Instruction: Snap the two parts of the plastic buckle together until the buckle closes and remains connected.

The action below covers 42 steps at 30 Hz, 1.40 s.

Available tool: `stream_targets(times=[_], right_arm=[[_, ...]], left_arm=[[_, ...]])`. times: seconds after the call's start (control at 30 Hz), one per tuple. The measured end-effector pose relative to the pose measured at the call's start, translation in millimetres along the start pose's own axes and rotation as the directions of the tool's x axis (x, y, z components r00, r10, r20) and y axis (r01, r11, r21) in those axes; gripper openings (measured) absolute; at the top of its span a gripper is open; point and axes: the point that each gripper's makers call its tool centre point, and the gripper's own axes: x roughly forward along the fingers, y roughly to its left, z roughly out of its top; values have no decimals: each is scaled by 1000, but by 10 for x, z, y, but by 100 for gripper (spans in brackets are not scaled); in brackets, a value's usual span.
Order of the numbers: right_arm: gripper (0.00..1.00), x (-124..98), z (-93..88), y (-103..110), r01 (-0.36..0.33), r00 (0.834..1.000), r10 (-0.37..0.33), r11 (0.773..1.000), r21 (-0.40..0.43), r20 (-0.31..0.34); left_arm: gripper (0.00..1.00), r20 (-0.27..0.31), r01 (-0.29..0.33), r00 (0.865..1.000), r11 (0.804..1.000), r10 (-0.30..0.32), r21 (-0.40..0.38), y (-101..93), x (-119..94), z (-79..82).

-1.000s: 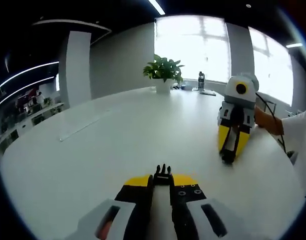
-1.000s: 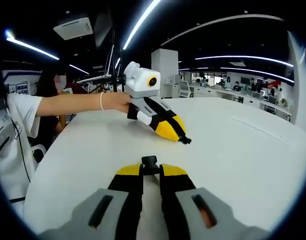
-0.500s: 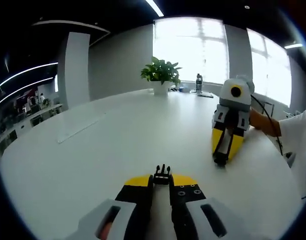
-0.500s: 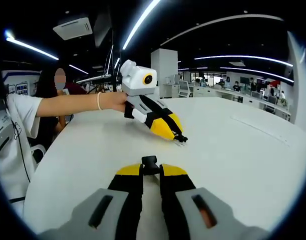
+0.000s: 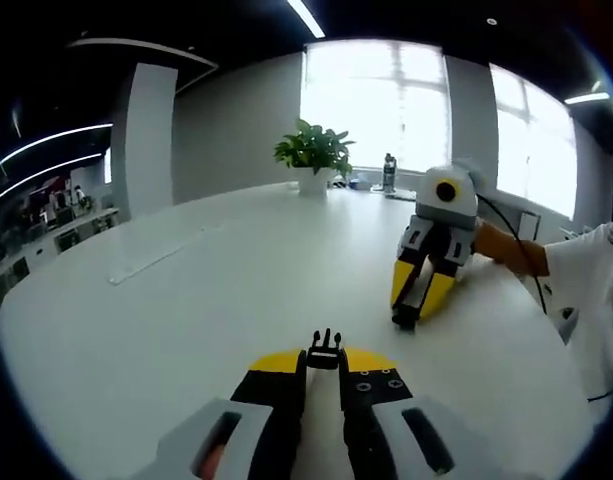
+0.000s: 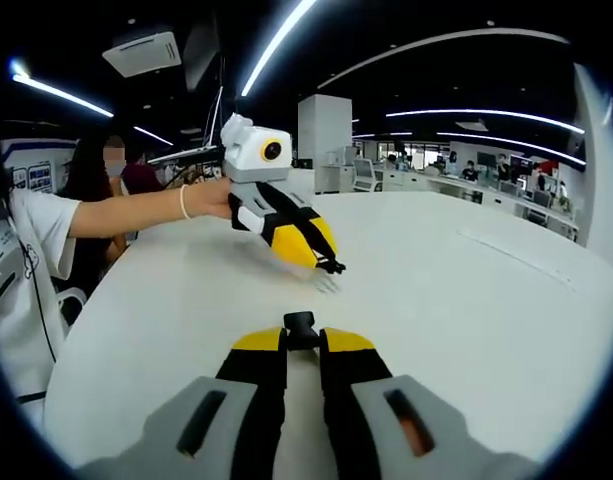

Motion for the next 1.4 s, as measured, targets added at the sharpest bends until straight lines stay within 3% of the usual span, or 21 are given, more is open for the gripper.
stream_targets(times=[0.47,0.87,1.0,1.23,1.4], right_arm=[[13,-11,27,-34,2,1000,-2,1000,-10,-5],[13,-28,118,-146,-12,1000,13,1000,-26,28],[13,-47,182,-215,-22,998,23,1000,-17,62],[13,-37,185,-342,-5,998,6,1000,-27,65],[13,11,233,-395,3,997,-1,1000,-15,80]], left_arm=[[12,47,-9,999,1000,10,-25,-108,-239,-23],[12,31,-32,999,999,32,5,-126,-392,-20],[12,19,-36,999,999,35,27,-184,-407,-38],[12,29,-33,999,999,32,33,-225,-366,-32],[12,62,-42,997,999,41,26,-189,-322,90]])
